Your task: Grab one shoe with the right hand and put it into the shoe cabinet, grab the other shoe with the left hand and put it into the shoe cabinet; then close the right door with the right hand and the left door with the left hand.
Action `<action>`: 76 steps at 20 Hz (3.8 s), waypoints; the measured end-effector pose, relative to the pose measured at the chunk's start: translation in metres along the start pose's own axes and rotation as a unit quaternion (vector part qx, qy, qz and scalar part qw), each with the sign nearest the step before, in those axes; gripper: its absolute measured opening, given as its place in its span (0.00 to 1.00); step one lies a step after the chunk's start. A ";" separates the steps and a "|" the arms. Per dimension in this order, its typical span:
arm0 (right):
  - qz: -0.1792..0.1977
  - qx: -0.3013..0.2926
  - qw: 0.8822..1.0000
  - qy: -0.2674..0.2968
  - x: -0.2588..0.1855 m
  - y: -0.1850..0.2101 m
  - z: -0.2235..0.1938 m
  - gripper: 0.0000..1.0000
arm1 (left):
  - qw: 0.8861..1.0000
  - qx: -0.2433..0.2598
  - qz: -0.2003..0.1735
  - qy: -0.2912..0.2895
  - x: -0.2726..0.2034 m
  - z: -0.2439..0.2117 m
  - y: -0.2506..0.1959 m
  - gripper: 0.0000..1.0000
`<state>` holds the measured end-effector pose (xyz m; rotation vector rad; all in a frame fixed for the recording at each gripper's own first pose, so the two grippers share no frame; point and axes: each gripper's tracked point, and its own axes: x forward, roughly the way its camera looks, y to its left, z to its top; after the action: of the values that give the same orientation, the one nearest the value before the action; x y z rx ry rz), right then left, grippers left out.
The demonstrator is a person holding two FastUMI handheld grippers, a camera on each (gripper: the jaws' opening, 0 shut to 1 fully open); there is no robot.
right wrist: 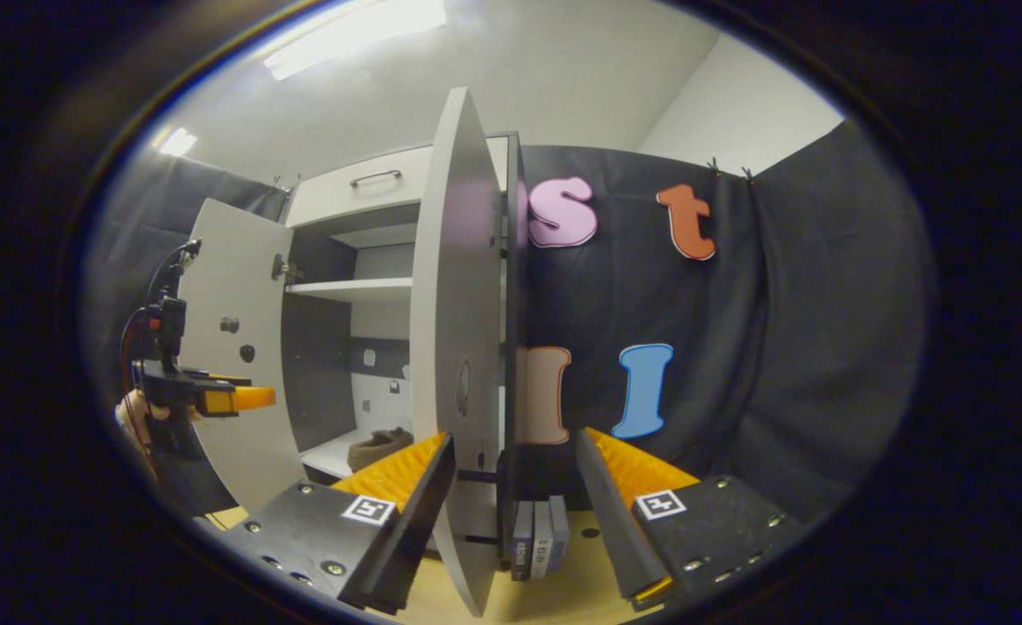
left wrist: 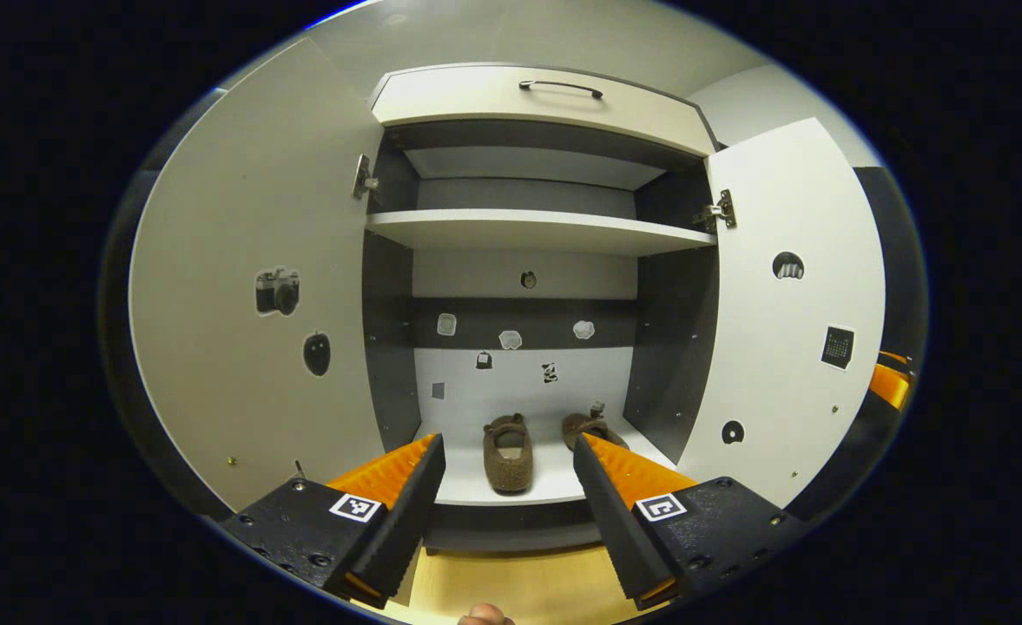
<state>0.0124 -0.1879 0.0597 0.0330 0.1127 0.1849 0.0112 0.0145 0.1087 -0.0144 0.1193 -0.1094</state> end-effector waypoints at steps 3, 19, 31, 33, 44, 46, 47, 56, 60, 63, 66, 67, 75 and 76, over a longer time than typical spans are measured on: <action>0.032 0.011 0.999 0.004 0.006 0.015 -0.001 0.75 | 1.000 0.001 -0.002 -0.004 -0.011 0.002 0.001 0.91; 0.111 0.024 0.993 0.029 0.053 0.105 -0.016 0.81 | 0.999 0.006 0.021 -0.029 -0.068 0.015 0.041 0.91; 0.135 0.065 0.988 0.030 0.120 0.180 -0.023 0.81 | 0.997 -0.007 0.063 -0.041 -0.117 0.023 0.099 0.89; 0.132 0.063 0.989 0.028 0.129 0.187 -0.024 0.81 | 0.996 -0.014 0.072 -0.044 -0.129 0.024 0.110 0.89; 0.105 0.058 0.993 0.015 0.163 0.199 -0.024 0.81 | 0.987 -0.018 0.149 -0.054 -0.145 0.025 0.207 0.89; 0.095 0.054 0.994 0.012 0.170 0.201 -0.025 0.82 | 0.988 -0.019 0.142 -0.055 -0.137 0.023 0.211 0.94; 0.089 0.052 0.995 0.009 0.173 0.203 -0.025 0.82 | 0.989 -0.021 0.135 -0.055 -0.135 0.023 0.210 0.94; 0.037 0.021 0.999 -0.006 0.197 0.207 -0.027 0.81 | 0.995 -0.028 0.082 -0.045 -0.095 0.019 0.224 0.93; 0.016 0.019 1.000 -0.011 0.205 0.209 -0.028 0.81 | 0.997 -0.020 0.060 -0.051 -0.092 0.022 0.223 0.94; 0.004 0.016 1.000 -0.013 0.208 0.209 -0.029 0.75 | 0.997 -0.010 0.054 -0.050 -0.090 0.024 0.221 0.88; -0.001 0.015 1.000 -0.015 0.215 0.207 -0.029 0.76 | 0.997 -0.006 0.047 -0.054 -0.091 0.025 0.219 0.88; 0.000 0.016 1.000 -0.014 0.216 0.206 -0.029 0.76 | 0.997 -0.008 0.044 -0.055 -0.091 0.025 0.219 0.88; 0.000 0.005 1.000 -0.018 0.184 0.193 -0.021 0.78 | 0.998 -0.037 -0.013 -0.051 -0.064 0.028 0.178 0.87; -0.002 -0.001 1.000 -0.023 0.179 0.189 -0.018 0.78 | 0.998 -0.035 -0.021 -0.051 -0.063 0.028 0.167 0.91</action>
<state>0.1506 0.0315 0.0309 0.0357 0.0672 0.1797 -0.0300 0.1879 0.1406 -0.0930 0.0202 -0.1465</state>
